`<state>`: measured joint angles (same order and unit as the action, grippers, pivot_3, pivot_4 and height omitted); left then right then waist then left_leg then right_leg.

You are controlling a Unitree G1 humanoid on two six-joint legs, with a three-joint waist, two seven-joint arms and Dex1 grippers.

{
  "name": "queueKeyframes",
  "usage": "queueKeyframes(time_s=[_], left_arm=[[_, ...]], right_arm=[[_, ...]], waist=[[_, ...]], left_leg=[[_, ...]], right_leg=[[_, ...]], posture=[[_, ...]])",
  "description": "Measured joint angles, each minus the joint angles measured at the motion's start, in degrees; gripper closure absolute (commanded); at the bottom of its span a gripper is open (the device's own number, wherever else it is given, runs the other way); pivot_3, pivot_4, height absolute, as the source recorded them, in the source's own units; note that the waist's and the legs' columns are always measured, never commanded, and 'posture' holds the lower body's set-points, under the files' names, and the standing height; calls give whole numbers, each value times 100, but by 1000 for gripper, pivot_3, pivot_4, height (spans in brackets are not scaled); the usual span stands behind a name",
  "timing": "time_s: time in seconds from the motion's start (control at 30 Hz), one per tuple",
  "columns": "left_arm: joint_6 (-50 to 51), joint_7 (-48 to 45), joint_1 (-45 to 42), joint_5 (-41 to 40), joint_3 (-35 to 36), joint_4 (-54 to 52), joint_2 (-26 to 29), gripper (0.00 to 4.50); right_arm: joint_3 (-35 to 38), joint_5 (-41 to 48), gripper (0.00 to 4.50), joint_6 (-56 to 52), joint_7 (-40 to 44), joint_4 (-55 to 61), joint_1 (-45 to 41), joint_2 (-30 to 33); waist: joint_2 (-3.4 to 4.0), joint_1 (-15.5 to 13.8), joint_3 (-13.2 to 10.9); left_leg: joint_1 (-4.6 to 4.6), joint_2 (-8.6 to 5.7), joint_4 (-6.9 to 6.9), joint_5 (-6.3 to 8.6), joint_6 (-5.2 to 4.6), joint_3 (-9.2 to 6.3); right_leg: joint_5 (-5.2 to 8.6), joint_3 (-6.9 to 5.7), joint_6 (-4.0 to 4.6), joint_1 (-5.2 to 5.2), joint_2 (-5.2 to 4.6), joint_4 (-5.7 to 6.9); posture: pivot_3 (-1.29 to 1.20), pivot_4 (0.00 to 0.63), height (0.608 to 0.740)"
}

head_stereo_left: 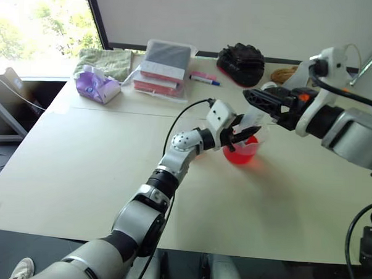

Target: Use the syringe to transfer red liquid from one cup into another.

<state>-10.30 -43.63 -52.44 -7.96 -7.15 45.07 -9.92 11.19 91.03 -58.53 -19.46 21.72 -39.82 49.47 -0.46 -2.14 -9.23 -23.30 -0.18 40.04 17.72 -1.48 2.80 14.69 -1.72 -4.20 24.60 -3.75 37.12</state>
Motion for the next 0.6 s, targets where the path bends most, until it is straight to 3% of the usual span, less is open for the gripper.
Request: queueKeyframes(time_s=[0.1, 0.17, 0.2, 0.37, 0.6], left_arm=[[16, 9, 17, -18, 3, -17, 5, 2917], [18, 20, 36, -28, 10, -35, 12, 2918], [18, 20, 43, -31, 10, -44, 14, 2918], [20, 30, 79, -63, 26, -81, 24, 2918], [84, 55, 97, -81, 83, -109, 29, 2918]], right_arm=[[-123, -61, 975, 90, -228, 20, -92, -212], [-159, -151, 1525, 123, -311, 39, -112, -319], [-171, -213, 1842, 131, -350, 37, -113, -342], [-278, -673, 4402, 133, -511, 14, -158, -453], [-317, -1044, 4470, 112, -492, 106, -170, -616]], waist=[[0, 0, 0], [0, -5, 0], [0, -7, 0], [1, 1, 1], [2, -3, 1]], left_leg=[[0, 0, 0, 0, 0, 0], [-1, 0, 0, 0, 0, 0], [-1, -1, 0, 0, 0, 0], [0, 0, 0, 0, -1, 0], [-1, 0, 0, 0, -1, 0]], right_leg=[[0, 0, 0, 0, 0, 0], [0, 0, 0, 0, 0, -1], [0, 0, 0, -1, 0, -1], [0, 0, 0, -1, 2, -1], [0, -2, 0, -1, 3, -3]], posture=[[0, 150, 740], [0, 150, 740], [0, 150, 740], [0, 150, 740], [0, 150, 740]])
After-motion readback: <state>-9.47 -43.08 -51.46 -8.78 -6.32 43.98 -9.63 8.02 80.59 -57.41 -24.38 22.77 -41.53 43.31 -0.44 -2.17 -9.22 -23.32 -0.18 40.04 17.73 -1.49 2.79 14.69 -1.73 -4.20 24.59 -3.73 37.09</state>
